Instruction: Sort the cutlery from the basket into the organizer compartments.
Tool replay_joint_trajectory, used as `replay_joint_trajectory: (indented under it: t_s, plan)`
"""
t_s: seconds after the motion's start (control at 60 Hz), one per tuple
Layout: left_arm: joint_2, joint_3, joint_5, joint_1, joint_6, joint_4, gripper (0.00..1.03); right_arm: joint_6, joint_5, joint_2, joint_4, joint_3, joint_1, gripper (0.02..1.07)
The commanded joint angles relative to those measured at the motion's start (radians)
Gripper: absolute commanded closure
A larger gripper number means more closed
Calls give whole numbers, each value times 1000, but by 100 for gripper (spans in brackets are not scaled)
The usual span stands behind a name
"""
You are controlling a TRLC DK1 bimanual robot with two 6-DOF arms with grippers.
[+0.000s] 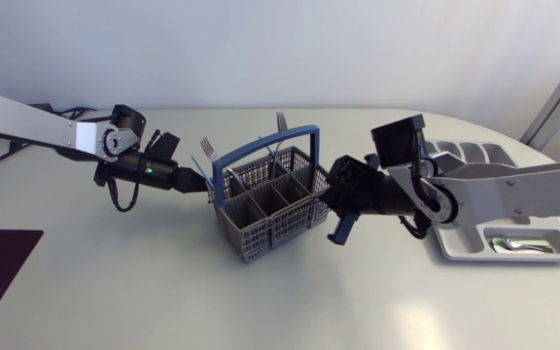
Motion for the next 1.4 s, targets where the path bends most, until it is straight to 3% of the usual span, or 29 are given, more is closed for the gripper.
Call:
replay_joint_trajectory:
  t_s: [0.0,0.283,0.483,0.667,0.967,1.033,1.133,1.217,1.383]
  plan:
    - [-59,-67,27,5,64,-46,100,35,10,30,15,33,-19,101]
    - [-166,-222,38,-64,155,-83,100,75,-13,50,15,76,-73,101]
    - [-189,-228,38,-130,230,-157,100,89,-14,97,15,121,-88,101]
    - [-255,-271,35,-181,275,-193,100,92,-77,113,5,145,-115,101]
    - [-333,-337,-39,-280,275,-190,100,95,-111,147,-31,210,-111,101]
    - [-364,-343,-43,-247,287,-192,100,95,-111,88,-41,176,-118,101]
    - [-388,-304,-42,-93,311,-193,100,80,-109,-47,-94,110,-118,101]
    - [-356,-245,-40,-9,315,-193,100,60,-114,-163,-161,63,-118,101]
    - [-217,-109,-40,39,212,-112,100,22,-168,-306,-334,10,-101,101]
